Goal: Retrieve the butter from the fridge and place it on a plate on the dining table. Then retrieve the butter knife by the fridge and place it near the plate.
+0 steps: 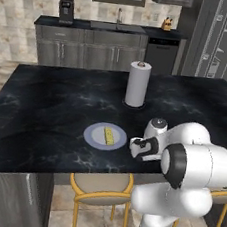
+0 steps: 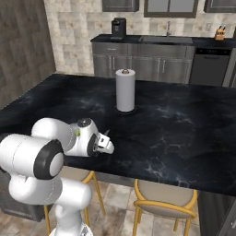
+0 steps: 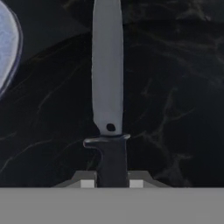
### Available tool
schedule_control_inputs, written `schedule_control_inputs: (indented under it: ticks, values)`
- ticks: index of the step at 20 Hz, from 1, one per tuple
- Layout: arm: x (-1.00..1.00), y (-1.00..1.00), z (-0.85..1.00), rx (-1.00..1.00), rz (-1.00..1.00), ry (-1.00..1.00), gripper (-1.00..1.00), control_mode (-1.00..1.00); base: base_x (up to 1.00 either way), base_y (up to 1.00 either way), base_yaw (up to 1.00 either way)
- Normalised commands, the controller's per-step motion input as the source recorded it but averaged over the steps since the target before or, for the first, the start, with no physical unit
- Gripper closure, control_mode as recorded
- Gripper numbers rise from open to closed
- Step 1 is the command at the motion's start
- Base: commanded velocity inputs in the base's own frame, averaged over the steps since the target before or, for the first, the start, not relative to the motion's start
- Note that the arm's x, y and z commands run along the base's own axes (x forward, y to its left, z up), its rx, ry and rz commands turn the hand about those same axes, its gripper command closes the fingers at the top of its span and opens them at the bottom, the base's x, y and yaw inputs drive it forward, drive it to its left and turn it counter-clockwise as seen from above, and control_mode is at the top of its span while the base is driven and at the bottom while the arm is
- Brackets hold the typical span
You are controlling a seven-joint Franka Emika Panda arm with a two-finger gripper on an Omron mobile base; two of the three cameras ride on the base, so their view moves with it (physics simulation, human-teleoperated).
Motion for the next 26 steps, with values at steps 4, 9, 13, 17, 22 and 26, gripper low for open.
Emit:
schedule_control_inputs:
  ticks: [4,9,13,17,22,26]
  values:
    - [0.22,0.0,-0.02,0.03,0.0,0.0,1.0,-1.0,0.0,0.0,0.0]
    - [0.28,-0.04,-0.08,0.03,0.0,0.0,1.0,-1.0,0.0,0.0,0.0]
    - [0.39,-0.02,-0.06,0.04,0.0,0.0,1.0,-1.0,0.0,0.0,0.0]
    - [0.49,-0.21,-0.16,0.08,0.02,0.0,1.0,-1.0,0.0,0.0,0.0]
    - [0.32,-0.18,-0.29,0.01,0.02,0.0,1.0,-1.0,0.0,0.0,0.0]
    - [0.16,-0.01,-0.18,0.0,0.0,0.0,1.0,-1.0,0.0,0.0,0.0]
